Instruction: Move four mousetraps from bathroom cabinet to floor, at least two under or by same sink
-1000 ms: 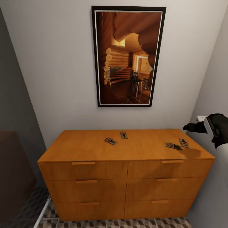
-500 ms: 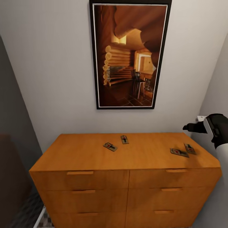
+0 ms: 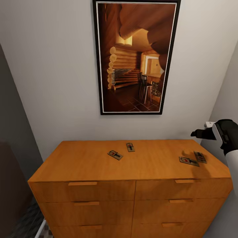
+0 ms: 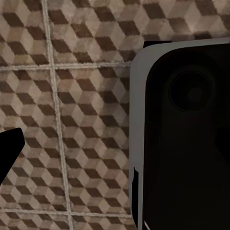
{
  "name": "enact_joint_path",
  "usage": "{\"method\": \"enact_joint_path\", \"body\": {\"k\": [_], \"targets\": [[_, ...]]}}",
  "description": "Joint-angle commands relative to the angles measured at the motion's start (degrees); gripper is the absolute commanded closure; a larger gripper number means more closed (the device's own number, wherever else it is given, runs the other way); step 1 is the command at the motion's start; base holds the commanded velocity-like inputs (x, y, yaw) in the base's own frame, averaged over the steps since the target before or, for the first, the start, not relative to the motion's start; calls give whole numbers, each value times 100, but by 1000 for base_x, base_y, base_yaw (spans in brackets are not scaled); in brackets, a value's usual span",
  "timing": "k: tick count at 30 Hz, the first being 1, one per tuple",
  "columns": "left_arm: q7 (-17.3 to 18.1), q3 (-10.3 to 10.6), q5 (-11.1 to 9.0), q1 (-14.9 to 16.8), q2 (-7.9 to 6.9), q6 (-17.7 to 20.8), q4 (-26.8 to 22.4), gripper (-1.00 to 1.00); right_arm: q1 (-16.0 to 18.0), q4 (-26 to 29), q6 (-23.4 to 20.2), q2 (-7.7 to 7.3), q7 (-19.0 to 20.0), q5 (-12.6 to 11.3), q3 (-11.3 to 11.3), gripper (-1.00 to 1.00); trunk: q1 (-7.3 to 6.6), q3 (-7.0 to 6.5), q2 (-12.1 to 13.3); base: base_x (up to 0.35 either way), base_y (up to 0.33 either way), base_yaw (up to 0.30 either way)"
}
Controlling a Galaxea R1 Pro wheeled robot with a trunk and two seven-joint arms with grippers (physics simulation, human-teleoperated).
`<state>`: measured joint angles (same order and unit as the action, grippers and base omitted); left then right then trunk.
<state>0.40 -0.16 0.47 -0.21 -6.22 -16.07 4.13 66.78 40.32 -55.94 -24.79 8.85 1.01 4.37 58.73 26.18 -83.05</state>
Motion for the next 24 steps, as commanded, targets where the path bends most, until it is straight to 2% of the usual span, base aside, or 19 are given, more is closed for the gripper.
{"method": "enact_joint_path", "body": {"k": [1,15,24], "targets": [[4,-2,3,4,-1,-31,12,-100,3,2,-22,1,26,14,11,-100,0,5,-3,4,0,0],[4,-2,1,4,-2,-31,14,-100,-3,-38,4,-7,29,21,20,-100,0,5,-3,1,0,0],[4,-2,-2,4,-2,-31,17,-100,-7,-310,132,-12,34,26,31,-100,0,5,-3,0,0,0]]}}
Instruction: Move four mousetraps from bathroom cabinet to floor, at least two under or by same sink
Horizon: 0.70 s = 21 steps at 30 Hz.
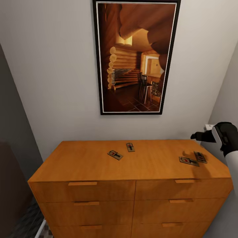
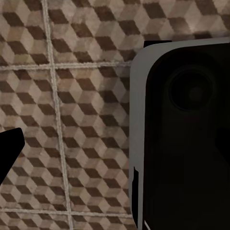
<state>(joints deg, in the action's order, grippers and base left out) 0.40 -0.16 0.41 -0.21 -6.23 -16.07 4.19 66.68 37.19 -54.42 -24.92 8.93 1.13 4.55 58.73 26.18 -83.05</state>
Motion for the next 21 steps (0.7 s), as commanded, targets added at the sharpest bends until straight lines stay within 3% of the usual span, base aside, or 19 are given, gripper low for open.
{"method": "enact_joint_path", "body": {"k": [1,11,21], "targets": [[4,-2,4,4,-1,-31,11,-100,3,-40,21,0,26,15,15,-100,0,5,-3,0,0,0],[4,-2,4,2,-1,-33,12,-100,3,-436,316,-19,29,12,21,-100,0,5,-3,0,0,0],[4,-2,3,3,-7,-32,12,-100,3,-542,349,-21,29,10,20,-100,0,5,-3,0,0,0]]}}
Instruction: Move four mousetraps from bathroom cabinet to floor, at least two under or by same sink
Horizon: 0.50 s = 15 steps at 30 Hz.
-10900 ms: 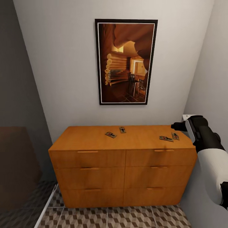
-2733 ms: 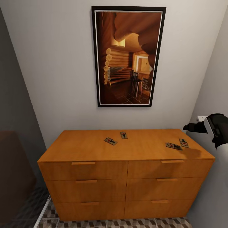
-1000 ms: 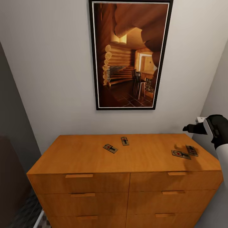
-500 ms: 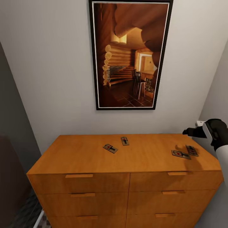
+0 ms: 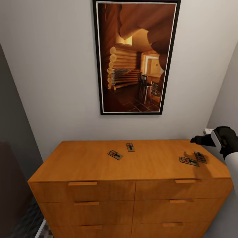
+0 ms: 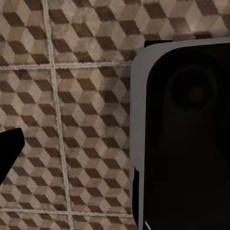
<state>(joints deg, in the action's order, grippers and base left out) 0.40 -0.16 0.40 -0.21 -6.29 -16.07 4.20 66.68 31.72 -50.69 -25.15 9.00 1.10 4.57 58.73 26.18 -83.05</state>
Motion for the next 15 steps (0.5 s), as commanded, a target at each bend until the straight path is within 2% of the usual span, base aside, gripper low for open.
{"method": "enact_joint_path", "body": {"k": [1,15], "targets": [[4,-2,4,4,-2,-32,11,-100,3,-10,-21,0,22,14,19,-100,0,5,-3,0,0,0],[4,-2,4,2,-3,-36,11,-100,3,-458,300,-15,13,30,26,-100,0,5,-3,0,0,0]]}}
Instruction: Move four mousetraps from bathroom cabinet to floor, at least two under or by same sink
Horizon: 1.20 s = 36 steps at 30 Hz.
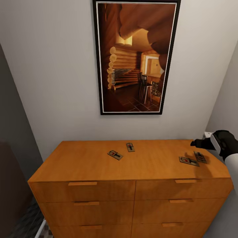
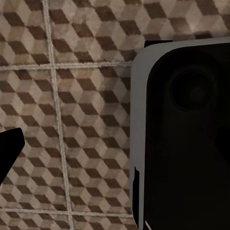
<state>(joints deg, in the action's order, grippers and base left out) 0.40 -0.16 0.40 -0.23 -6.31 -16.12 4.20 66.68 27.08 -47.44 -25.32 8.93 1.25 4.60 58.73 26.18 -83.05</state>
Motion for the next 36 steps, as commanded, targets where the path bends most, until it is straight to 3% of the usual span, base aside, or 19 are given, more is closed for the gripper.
{"method": "enact_joint_path", "body": {"k": [1,9,18,36], "targets": [[4,-2,6,4,-1,-30,11,-100,3,-8,-20,2,17,13,23,-100,0,5,-3,0,0,0],[4,-2,4,2,-2,-31,11,-100,3,-53,-159,8,-2,4,31,-100,0,5,-3,0,0,0],[4,-2,4,2,-2,-30,11,-100,3,-17,-761,0,-5,-9,70,-100,0,5,-3,0,0,0],[4,-2,4,2,-2,-30,11,-100,3,17,-901,-86,-5,-10,136,-100,0,5,-3,0,0,0]]}}
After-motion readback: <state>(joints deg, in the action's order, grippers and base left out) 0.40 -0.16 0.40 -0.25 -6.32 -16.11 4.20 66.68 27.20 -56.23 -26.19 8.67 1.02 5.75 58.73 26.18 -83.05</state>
